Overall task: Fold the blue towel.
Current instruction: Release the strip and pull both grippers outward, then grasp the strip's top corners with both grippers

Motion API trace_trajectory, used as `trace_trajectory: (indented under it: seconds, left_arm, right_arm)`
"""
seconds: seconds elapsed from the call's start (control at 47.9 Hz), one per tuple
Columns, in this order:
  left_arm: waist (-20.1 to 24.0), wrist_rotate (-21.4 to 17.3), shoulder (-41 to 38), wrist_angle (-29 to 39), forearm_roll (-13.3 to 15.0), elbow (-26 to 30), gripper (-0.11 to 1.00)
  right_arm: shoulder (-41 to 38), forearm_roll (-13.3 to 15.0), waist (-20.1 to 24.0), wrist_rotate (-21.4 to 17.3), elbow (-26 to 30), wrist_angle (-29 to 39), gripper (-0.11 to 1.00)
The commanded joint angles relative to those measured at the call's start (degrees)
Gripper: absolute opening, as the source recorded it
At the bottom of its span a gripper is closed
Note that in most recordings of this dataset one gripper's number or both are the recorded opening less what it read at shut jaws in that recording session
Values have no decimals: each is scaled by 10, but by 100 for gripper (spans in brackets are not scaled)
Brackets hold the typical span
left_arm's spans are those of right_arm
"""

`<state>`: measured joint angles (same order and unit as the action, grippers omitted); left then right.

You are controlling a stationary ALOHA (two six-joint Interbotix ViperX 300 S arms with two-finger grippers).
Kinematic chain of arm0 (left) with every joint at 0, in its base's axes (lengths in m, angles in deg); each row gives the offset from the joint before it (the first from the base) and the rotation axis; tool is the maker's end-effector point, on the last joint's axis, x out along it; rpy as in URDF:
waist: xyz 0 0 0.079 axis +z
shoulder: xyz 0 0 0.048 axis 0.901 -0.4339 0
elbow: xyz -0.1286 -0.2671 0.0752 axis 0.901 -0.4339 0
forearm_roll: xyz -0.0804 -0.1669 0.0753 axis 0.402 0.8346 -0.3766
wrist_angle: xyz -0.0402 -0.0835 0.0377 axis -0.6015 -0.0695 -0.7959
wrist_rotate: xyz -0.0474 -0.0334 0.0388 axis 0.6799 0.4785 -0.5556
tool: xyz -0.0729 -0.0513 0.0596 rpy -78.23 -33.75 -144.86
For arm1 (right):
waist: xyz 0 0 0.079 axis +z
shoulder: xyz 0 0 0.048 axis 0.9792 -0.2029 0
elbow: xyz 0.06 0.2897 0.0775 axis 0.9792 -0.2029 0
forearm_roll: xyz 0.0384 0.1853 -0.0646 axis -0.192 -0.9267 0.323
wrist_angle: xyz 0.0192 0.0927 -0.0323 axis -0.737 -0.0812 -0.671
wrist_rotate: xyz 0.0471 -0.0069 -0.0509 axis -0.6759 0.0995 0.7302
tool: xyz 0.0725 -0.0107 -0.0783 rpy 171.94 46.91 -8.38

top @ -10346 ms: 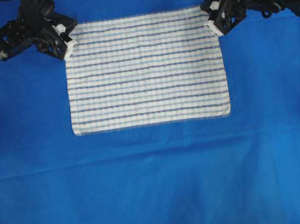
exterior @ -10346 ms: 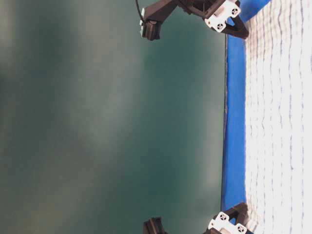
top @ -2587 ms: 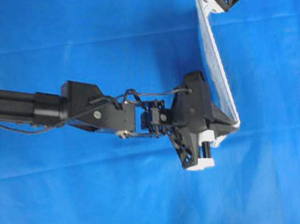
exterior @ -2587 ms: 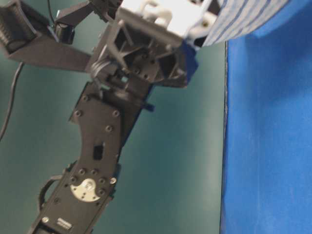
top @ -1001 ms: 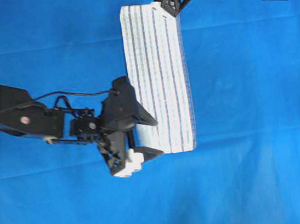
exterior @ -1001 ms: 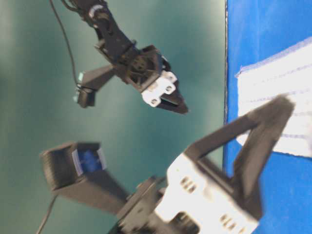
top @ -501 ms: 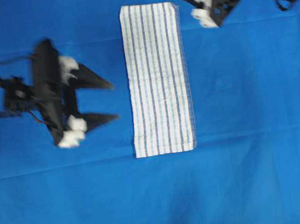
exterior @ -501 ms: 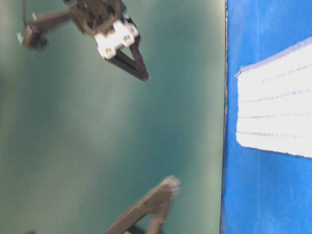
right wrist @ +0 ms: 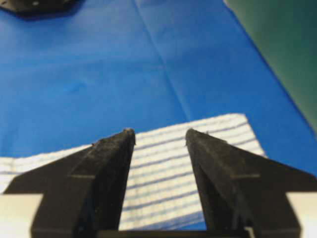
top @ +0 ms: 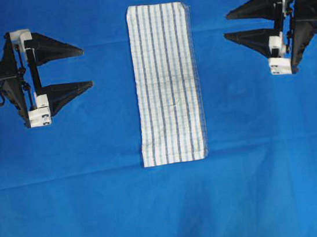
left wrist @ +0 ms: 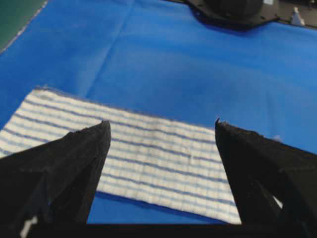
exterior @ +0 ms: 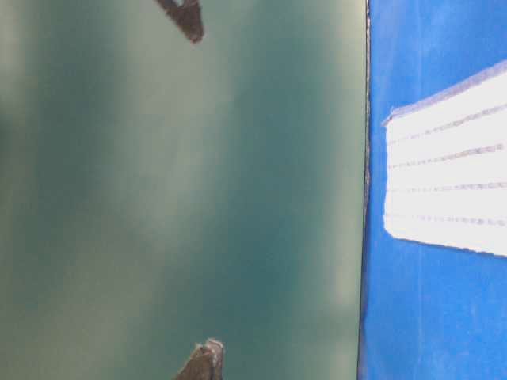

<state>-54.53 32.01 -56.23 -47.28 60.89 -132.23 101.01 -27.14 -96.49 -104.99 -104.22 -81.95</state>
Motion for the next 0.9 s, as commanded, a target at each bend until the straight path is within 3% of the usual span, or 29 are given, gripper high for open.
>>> trace_trajectory:
  seconds: [0.0,0.375,0.876]
  left_arm:
    - [2,-1,-3,-9,-1,10,79]
    - [30,-2,-55,-16,-1,44,80]
    - [174,-4,-319,-17,-2,197,91]
  right_arm:
    - [4,-4,3,-1,4,-8,53]
    - [-31,-2,-21,0,16,-25,58]
    - [-253,4,-142,9,122,-33,62]
